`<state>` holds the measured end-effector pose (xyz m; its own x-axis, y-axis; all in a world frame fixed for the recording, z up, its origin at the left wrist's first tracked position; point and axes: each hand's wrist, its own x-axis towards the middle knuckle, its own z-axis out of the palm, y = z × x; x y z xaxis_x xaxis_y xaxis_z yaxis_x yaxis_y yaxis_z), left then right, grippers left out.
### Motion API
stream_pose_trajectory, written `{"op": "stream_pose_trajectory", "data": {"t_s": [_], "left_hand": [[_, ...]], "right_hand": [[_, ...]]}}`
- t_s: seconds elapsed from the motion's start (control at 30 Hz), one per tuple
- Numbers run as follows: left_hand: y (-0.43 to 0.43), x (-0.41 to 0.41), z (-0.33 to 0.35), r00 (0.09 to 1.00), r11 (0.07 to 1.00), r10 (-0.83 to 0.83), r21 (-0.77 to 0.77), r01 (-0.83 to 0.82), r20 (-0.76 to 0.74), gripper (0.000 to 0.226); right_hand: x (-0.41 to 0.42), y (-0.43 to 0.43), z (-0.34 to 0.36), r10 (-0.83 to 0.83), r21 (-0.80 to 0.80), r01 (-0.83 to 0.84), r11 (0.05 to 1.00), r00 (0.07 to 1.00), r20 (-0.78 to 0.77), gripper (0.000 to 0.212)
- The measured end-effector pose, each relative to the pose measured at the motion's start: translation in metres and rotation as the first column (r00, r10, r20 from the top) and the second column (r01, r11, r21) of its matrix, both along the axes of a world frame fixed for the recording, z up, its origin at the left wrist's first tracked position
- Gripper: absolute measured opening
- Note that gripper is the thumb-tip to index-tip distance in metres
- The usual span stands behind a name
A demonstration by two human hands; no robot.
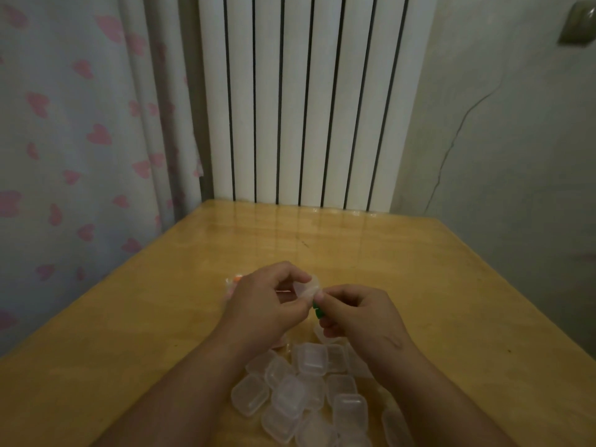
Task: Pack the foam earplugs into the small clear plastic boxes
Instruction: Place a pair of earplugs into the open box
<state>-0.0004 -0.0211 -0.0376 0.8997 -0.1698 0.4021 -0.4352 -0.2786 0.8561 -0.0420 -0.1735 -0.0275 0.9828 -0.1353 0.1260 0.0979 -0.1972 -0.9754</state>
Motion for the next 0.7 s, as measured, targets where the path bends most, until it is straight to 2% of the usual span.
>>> {"op": "stream_pose_trajectory", "data": {"t_s": [0.13,0.3,0.4,0.53,0.6,0.7], "left_hand": [[-0.002,-0.001,-0.001,0.997,1.0,0.018,0.005,-0.018,0.075,0.022],[-0.006,-0.002,-0.002,0.972,0.995,0.044,0.074,-0.063,0.231,0.02],[-0.007,-0.002,-0.004,0.975,0.997,0.04,0.052,-0.052,0.217,0.021],[-0.012,-0.006,-0.002,0.991,0.998,0.033,-0.055,-0.026,0.132,0.011],[-0.013,-0.006,-0.002,0.993,0.997,0.028,-0.074,-0.019,0.117,0.014],[-0.011,-0.003,-0.004,0.988,0.999,0.049,-0.031,-0.045,0.149,0.023]], "right_hand": [[0.001,0.003,0.003,0.022,0.089,-0.017,0.996,0.998,-0.052,0.016],[0.003,0.002,0.003,-0.011,0.124,0.024,0.992,0.994,-0.107,0.013],[0.004,0.002,0.004,-0.057,0.103,0.066,0.992,0.994,-0.089,0.013],[0.007,0.003,0.001,-0.152,0.053,0.155,0.986,0.987,-0.057,0.019],[0.007,0.004,0.001,-0.123,0.076,0.129,0.989,0.989,-0.081,0.018],[0.008,0.005,0.002,-0.019,0.212,0.045,0.976,0.992,-0.122,0.019]]}}
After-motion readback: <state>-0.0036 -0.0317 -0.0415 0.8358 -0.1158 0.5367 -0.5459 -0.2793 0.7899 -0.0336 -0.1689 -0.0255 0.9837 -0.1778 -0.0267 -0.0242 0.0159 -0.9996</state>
